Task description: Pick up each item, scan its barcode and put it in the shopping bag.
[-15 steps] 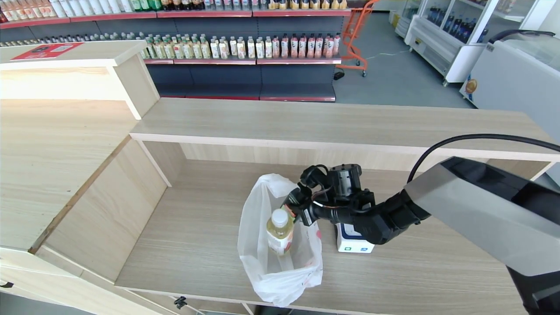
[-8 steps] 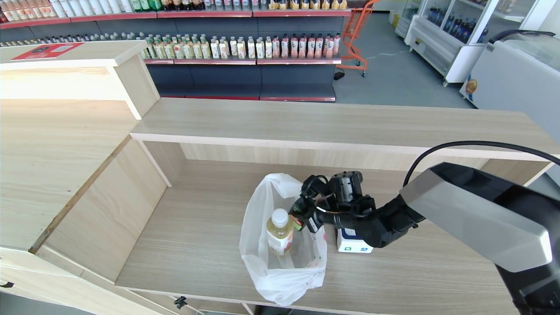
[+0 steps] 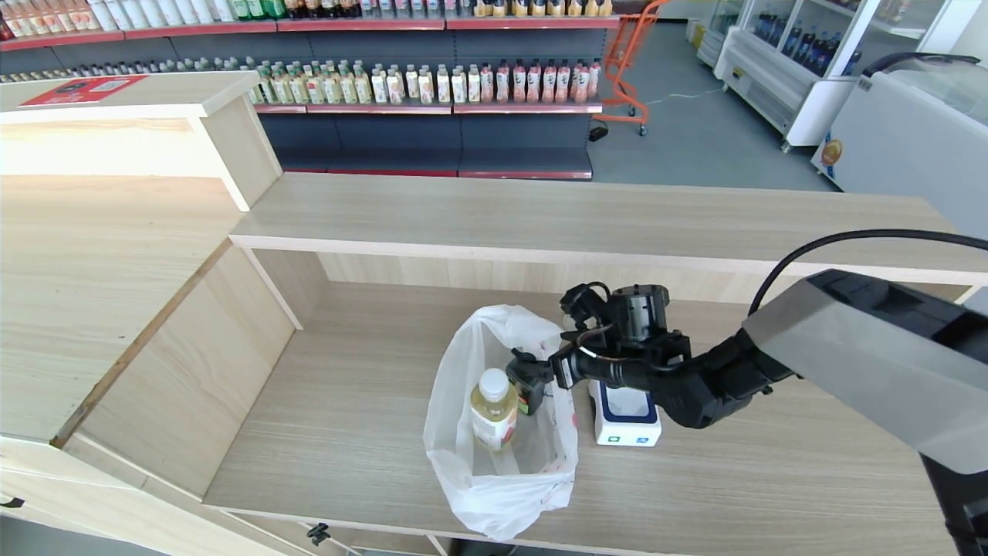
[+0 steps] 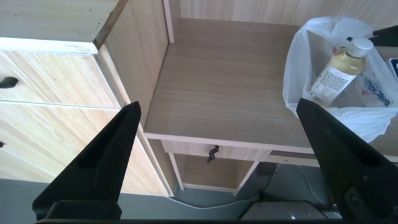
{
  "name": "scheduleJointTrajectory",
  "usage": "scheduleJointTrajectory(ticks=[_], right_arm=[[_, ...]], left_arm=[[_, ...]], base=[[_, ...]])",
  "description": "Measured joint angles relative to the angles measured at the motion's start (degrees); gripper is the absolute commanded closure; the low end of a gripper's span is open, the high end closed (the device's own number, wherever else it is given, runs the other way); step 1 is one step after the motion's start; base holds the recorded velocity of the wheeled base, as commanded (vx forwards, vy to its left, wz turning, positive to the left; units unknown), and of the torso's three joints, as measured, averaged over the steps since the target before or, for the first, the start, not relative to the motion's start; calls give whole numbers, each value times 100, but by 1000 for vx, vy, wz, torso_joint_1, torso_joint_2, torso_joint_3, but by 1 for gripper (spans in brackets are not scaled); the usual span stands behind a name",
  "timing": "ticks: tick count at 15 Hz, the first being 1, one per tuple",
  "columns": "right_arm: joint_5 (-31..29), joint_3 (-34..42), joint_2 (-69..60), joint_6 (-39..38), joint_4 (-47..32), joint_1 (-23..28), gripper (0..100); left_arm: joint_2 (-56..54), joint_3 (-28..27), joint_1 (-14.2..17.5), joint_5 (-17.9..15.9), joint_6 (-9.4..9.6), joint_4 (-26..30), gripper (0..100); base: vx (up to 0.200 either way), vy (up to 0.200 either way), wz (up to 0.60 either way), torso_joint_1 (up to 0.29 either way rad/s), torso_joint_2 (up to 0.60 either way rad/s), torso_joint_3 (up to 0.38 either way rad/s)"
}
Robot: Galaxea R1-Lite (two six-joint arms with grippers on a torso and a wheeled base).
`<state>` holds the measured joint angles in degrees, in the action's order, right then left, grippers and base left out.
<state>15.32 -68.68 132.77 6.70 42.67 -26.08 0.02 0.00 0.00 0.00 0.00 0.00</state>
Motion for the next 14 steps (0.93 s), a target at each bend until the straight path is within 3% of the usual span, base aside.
scheduleJointTrajectory(ticks=[4,7,10,14], right_arm=[[644,1331,-2172,-1282,-608,456,0],[774,2575,-4250,-1438,-1431,957,0],[429,4245,-6521,-878,-2007,1595,0],[-567,6072,-9576,-516,-2959,2124,0]], left_arm=[[0,0,0,0,0,0,0],[0,0,0,0,0,0,0],[0,0,0,0,0,0,0],[0,0,0,0,0,0,0]], base=[[0,0,0,0,0,0],[0,0,0,0,0,0],[0,0,0,0,0,0],[0,0,0,0,0,0]])
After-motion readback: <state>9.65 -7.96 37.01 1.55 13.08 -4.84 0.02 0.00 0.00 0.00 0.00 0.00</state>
